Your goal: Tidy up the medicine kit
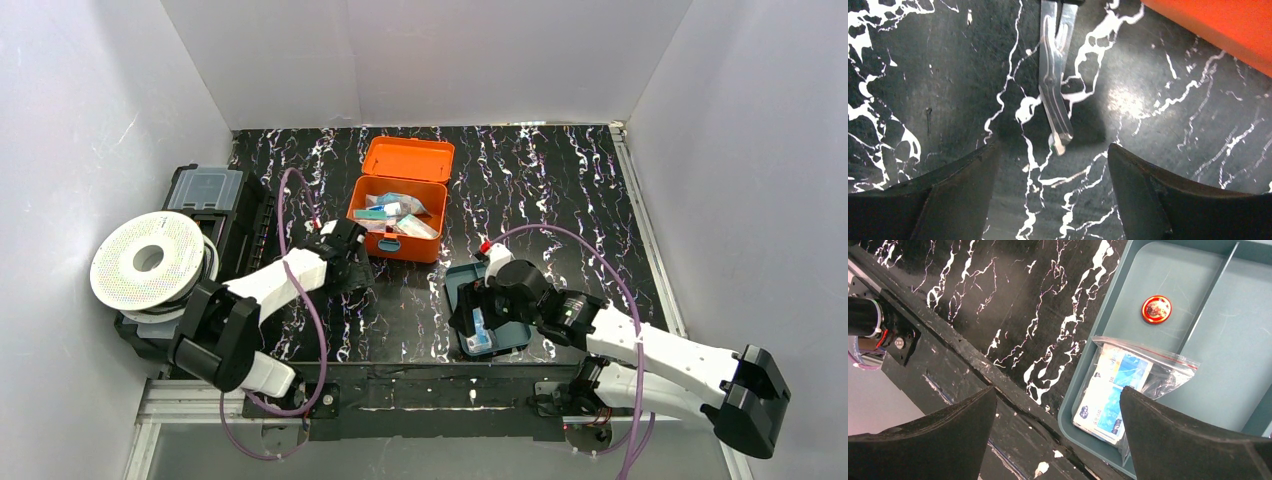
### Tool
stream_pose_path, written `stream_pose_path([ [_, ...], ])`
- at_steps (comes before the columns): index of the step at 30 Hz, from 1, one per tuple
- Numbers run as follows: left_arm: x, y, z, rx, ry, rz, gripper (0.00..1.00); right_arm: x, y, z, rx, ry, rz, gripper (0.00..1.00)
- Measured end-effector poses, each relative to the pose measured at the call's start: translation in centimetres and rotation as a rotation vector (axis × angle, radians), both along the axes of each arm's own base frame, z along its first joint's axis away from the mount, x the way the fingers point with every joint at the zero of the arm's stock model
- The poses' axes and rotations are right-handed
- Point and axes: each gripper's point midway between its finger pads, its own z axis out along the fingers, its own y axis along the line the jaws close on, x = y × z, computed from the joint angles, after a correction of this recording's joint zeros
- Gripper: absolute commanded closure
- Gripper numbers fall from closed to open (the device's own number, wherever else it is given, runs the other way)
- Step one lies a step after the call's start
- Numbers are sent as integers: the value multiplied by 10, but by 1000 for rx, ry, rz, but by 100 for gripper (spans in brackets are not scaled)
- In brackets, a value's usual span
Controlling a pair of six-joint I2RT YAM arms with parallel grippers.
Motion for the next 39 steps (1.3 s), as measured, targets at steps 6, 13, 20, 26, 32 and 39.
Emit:
stream_pose_path([
  [6,11,6,-12,7,16,22,30,-4,1,2,21,2,18,2],
  [13,25,8,-12,17,3,24,38,-6,3,3,40,-3,32,2],
  [20,36,10,-11,19,-11,30,51,-13,5,0,55,17,63,2],
  [26,42,12,-11,22,-26,32,67,-17,4,-7,52,36,70,2],
  [32,48,10,-12,15,-50,29,84,-19,4,-9,56,51,71,2],
  [39,48,10,-12,2,-79,32,100,-20,4,-6,71,54,65,2],
])
